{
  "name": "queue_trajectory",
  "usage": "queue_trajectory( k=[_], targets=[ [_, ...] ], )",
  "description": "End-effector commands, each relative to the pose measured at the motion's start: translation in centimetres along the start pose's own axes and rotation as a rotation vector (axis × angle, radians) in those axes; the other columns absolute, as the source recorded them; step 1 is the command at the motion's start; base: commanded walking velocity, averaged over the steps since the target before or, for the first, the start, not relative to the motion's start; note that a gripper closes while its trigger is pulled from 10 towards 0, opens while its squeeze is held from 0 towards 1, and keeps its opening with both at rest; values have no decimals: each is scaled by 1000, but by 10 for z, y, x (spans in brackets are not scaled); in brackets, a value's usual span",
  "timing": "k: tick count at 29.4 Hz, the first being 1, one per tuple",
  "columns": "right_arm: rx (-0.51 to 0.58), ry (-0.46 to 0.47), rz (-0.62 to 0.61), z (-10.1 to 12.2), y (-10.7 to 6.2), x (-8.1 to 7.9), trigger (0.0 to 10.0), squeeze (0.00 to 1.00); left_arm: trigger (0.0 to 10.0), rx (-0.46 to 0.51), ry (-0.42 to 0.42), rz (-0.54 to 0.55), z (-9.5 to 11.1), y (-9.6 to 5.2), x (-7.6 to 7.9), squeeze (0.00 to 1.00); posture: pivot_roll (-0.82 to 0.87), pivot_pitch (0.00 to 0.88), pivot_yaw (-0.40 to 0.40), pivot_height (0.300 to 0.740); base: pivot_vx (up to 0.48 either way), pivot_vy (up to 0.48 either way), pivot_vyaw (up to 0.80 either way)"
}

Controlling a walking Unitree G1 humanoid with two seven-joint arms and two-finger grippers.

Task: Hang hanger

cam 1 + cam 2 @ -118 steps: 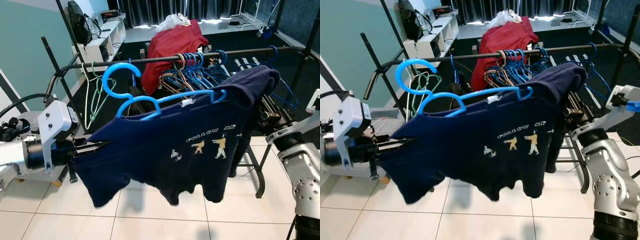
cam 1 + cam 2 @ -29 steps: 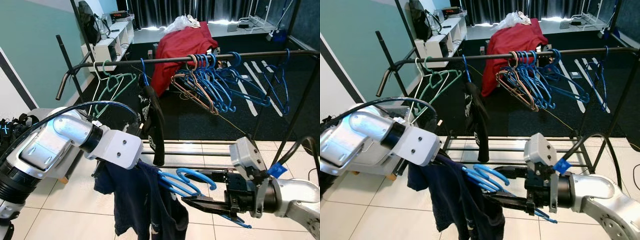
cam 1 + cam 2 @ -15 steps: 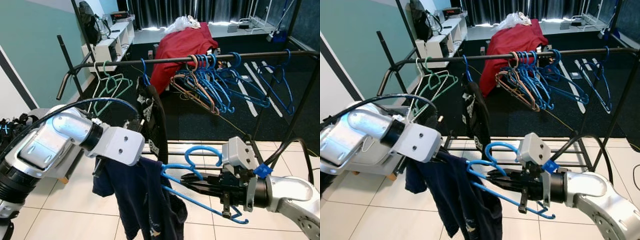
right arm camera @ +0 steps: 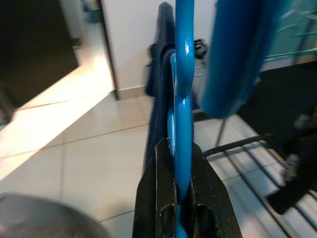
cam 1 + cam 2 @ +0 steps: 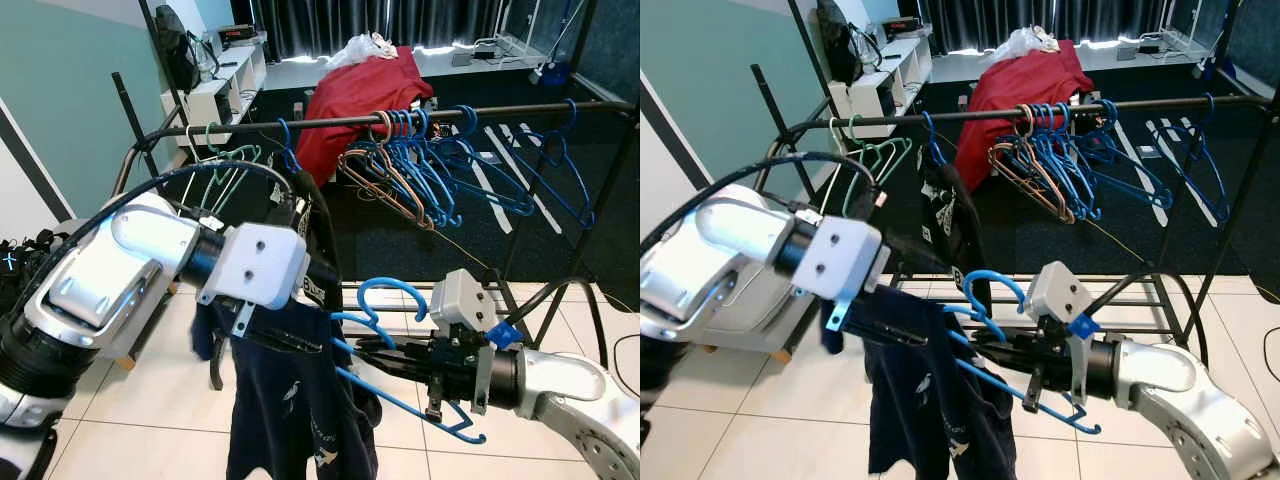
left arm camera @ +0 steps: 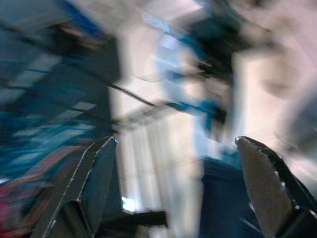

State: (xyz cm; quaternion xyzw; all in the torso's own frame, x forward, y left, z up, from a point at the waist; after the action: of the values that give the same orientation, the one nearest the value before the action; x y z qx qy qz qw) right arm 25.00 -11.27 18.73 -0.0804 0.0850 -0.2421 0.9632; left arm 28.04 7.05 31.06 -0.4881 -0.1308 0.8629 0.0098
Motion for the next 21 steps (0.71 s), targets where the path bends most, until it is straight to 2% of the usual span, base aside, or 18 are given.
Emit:
queue_trajectory(
  k=[1, 3, 4, 6, 7, 8, 9, 10, 11, 12, 13, 14, 16, 18, 20, 21],
  targets=[
    [74, -49, -62, 16, -5, 11, 0, 0, 10000, 20, -29, 224, 3, -27, -34, 0, -117, 0, 109, 740, 0, 0, 0],
    [74, -49, -62, 16, -5, 11, 0, 0, 10000, 20, -29, 224, 3, -27, -34, 0, -117, 0, 109, 740, 0, 0, 0],
    [105, -61, -106, 22, -9, 19, 0, 0, 10000, 36, -59, 418, 4, -50, -57, 0, -115, 0, 111, 740, 0, 0, 0],
    [105, -61, -106, 22, -9, 19, 0, 0, 10000, 36, -59, 418, 4, -50, -57, 0, -115, 0, 111, 740, 0, 0, 0],
    [154, -77, -130, 33, -14, 24, 0, 0, 10000, 46, -120, 629, -3, -76, -71, 0, -114, 0, 116, 740, 0, 0, 0],
    [154, -77, -130, 33, -14, 24, 0, 0, 10000, 46, -120, 629, -3, -76, -71, 0, -114, 0, 116, 740, 0, 0, 0],
    [206, -94, -145, 47, -24, 28, 0, 0, 10000, 43, -213, 797, -19, -103, -69, 0, -112, 0, 111, 740, 0, 0, 0],
    [262, -106, -144, 62, -35, 30, 0, 0, 10000, 80, -331, 902, -34, -126, -55, 0, -109, 0, 108, 740, 0, 0, 0],
    [262, -106, -144, 62, -35, 30, 0, 0, 10000, 80, -331, 902, -34, -126, -55, 0, -109, 0, 108, 740, 0, 0, 0],
    [303, -113, -132, 73, -44, 29, 0, 0, 10000, 124, -417, 946, -43, -141, -40, 0, -110, 0, 102, 740, 0, 0, 0],
    [331, -116, -106, 82, -51, 26, 0, 0, 10000, 185, -485, 948, -47, -150, -25, 0, -110, 0, 101, 740, 0, 0, 0],
    [331, -116, -106, 82, -51, 26, 0, 0, 10000, 185, -485, 948, -47, -150, -25, 0, -110, 0, 101, 740, 0, 0, 0],
    [368, -118, -18, 96, -61, 13, 0, 0, 10000, 304, -586, 883, -46, -151, 0, 0, -113, 0, 94, 740, 0, 0, 0],
    [368, -118, -18, 96, -61, 13, 0, 0, 10000, 304, -586, 883, -46, -151, 0, 0, -113, 0, 94, 740, 0, 0, 0],
    [396, -131, 94, 109, -69, -5, 0, 0, 10000, 313, -650, 755, -49, -128, 25, 0, -119, 0, 93, 740, 0, 0, 0],
    [410, -135, 129, 113, -71, -12, 0, 0, 10000, 311, -664, 719, -50, -120, 30, 0, -119, 0, 93, 740, 0, 0, 0]
  ],
)
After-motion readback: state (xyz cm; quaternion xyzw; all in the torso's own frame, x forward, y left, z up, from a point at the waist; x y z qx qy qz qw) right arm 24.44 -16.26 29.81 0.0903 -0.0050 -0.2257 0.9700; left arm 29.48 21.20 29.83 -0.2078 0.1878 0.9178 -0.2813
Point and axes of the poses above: a point about 5 cm out from each wrist's last joint towards the gripper, its own y axis pointing out of the wrist towards the gripper, its own z axis along the axis of the wrist's last joint, x = y × z, the point moved 5 cm from there along y, pointing out of the wrist towards the gripper, and after that the axes turned 13 degrees about y, right-handed, at the moved point
